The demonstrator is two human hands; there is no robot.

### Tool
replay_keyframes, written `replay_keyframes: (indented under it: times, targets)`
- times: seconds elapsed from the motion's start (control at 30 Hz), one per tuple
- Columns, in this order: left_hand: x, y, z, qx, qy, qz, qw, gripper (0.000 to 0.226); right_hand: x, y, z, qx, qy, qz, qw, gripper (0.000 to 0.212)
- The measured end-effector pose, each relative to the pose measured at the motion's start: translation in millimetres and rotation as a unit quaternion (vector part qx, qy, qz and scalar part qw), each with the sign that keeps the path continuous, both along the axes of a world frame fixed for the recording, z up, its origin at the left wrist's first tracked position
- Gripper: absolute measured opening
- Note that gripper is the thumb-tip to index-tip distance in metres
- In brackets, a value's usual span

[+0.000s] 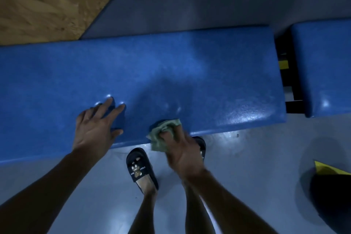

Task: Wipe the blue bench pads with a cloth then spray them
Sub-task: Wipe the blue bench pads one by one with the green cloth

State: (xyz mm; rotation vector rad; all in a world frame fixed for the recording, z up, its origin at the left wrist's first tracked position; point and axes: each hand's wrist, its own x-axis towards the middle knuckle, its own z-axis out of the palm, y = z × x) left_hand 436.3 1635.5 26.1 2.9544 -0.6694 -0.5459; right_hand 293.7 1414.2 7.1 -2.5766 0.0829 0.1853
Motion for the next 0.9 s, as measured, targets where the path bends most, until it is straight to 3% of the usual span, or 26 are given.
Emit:
replay_keyframes:
  times: [0.07, 0.2, 0.3, 0.4, 0.53, 0.67, 0.73, 0.8, 0.9]
  targets:
    - [1, 0, -1, -0.010, -0.011, -0.007, 1.000, 0.081, -7, -49, -2, -0.028, 0.016, -0.036, 0.999, 0.047]
    - [1, 4, -6, -0.023, -0.027, -0.023, 0.999, 0.080, -23, -139, 3, -0.064, 0.029, -0.316, 0.946, 0.045]
    - [-1, 4, -8, -0.025, -0.030, -0.021, 0.999, 0.078, -15, -122, -2, -0.085, 0.024, -0.398, 0.913, 0.043]
    - [-2, 2, -8, -0.033, -0.033, -0.022, 0.999, 0.077, 4, -36, -11, -0.053, -0.012, -0.376, 0.925, 0.045]
    - [2, 6, -8, -0.034, -0.036, -0.036, 0.998, 0.076, 34, 85, 0, 0.024, 0.000, -0.187, 0.982, 0.042]
    - [5, 11, -9, -0.026, -0.033, -0.041, 0.998, 0.077, 43, 62, 0, 0.038, 0.001, 0.010, 0.999, 0.038]
    - [5, 12, -10, -0.032, -0.036, -0.035, 0.998, 0.076, 41, 6, -2, 0.009, -0.015, -0.007, 1.000, 0.036]
    - [3, 11, -11, -0.040, -0.035, -0.026, 0.998, 0.076, 35, -59, 0, -0.051, 0.007, -0.123, 0.991, 0.039]
    - [3, 10, -14, -0.051, -0.030, -0.016, 0.998, 0.076, 25, -109, 5, -0.112, 0.036, -0.298, 0.947, 0.040]
